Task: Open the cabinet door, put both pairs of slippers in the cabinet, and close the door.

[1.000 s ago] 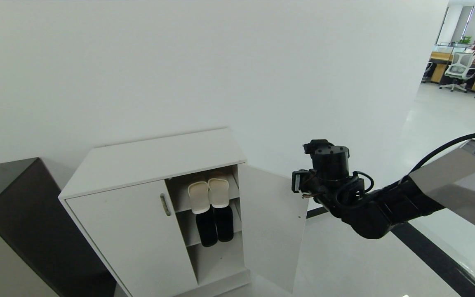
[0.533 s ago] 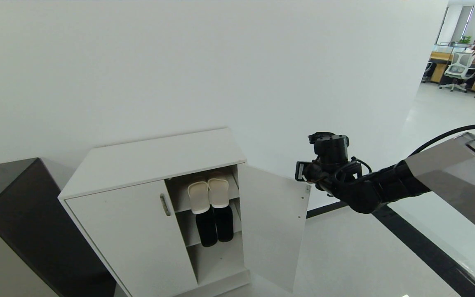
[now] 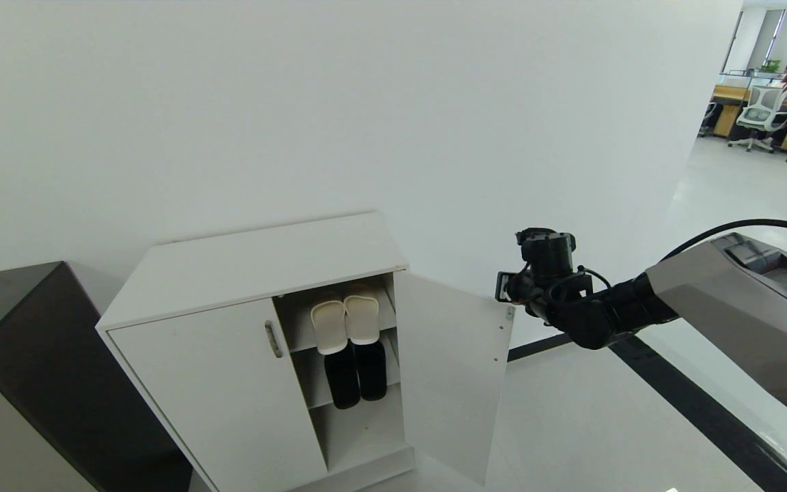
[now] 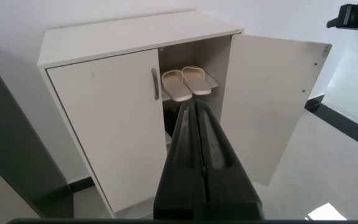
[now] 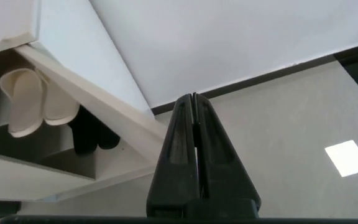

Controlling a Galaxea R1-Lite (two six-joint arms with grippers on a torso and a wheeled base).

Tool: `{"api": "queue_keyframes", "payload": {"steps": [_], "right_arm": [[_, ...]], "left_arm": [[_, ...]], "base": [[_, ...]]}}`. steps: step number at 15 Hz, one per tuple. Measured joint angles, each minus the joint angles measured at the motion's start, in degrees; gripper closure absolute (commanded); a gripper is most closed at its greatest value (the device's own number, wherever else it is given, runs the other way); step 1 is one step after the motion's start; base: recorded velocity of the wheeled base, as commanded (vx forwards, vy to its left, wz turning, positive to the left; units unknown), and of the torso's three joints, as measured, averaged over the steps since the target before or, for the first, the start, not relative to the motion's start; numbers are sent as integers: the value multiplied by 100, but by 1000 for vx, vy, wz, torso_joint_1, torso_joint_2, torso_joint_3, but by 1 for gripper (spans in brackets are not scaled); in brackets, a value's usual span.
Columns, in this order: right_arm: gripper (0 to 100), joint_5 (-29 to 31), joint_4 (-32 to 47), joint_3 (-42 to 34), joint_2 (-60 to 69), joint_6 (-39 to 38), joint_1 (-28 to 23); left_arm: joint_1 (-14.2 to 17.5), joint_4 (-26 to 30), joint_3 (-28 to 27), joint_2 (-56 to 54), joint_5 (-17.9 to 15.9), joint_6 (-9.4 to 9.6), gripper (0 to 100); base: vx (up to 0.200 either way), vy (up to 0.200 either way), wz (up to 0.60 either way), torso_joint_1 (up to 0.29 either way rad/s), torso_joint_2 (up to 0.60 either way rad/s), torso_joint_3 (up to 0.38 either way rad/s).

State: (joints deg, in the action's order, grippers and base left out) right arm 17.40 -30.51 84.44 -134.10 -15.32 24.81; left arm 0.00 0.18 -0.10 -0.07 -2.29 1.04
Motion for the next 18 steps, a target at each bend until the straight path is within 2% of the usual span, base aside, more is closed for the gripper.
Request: {"api": "queue_keyframes", "payload": {"steps": [18], "right_arm": [[100, 11, 285, 9, -254, 2, 35]], "left_arm": [[0, 0, 0, 0, 2, -6, 100]], "base": [[0, 0, 0, 0, 0, 0]]}}
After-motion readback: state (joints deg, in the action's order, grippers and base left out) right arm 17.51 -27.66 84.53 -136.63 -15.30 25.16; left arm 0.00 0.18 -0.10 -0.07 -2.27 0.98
